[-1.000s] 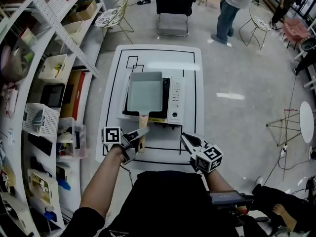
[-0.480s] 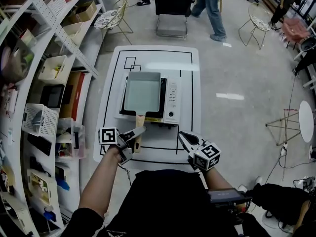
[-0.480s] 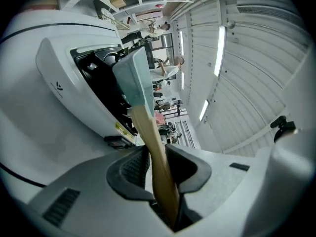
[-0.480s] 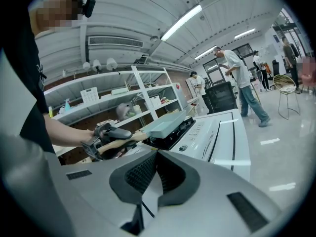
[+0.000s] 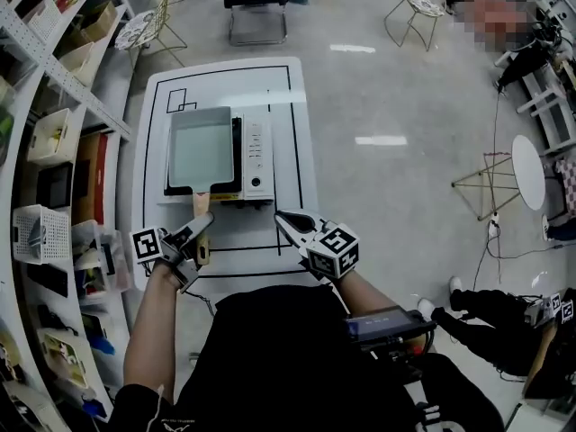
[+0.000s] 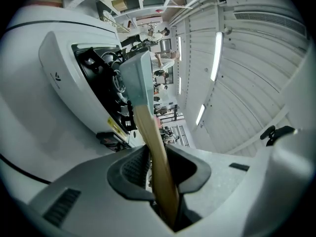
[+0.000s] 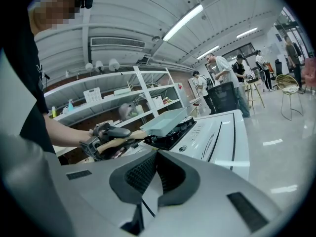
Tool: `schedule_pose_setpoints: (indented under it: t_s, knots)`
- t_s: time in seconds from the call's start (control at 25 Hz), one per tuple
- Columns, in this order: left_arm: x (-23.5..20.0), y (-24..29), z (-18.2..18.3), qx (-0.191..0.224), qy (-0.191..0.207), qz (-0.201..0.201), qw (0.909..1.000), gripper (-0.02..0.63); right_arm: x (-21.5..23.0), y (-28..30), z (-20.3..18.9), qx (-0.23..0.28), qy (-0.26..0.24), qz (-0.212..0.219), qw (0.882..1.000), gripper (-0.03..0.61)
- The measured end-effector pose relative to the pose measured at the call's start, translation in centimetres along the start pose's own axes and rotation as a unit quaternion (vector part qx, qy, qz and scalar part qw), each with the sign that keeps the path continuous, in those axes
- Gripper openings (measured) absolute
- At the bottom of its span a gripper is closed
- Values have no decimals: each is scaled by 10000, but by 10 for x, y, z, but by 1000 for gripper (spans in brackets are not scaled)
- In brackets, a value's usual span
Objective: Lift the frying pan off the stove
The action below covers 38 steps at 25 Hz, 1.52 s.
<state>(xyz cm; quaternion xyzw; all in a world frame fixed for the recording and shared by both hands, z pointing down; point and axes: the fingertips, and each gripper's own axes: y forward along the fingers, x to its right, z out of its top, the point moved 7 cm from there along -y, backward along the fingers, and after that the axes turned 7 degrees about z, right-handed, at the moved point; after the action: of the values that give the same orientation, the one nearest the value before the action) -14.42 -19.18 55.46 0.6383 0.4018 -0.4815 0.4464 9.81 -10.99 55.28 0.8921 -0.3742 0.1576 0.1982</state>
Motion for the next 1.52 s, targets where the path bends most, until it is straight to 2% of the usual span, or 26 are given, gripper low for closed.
schedule_pose_setpoints:
  t_s: [0.36,0.76,0.88,1.04,1.16,1.28,1.52]
  knots:
    - [12,-4,-6,281,131,45,9995,100,1,-11,1,-21,34,160,9999,25]
    - [31,-4,-28,643,260,-226,9973,100,-8,-24,1,54,5,501,9987,25]
    - [31,-5,-35,736,244,-173,9968,100,-7,-26,-4,21,0,563,9984,25]
    - [32,-12,-42,913,166,-128,9956,100,-9,-22,-6,1,32,661,9978,25]
    - [30,-22,-42,1003,270,14,9946,100,-15,-15,-2,-29,2,745,9972,25]
    - [33,-31,-42,1041,409,-90,9937,100,-20,-8,-2,-61,-109,809,9966,25]
    - [30,-58,-46,1128,335,-51,9930,100,-36,7,-5,-88,-228,882,9958,25]
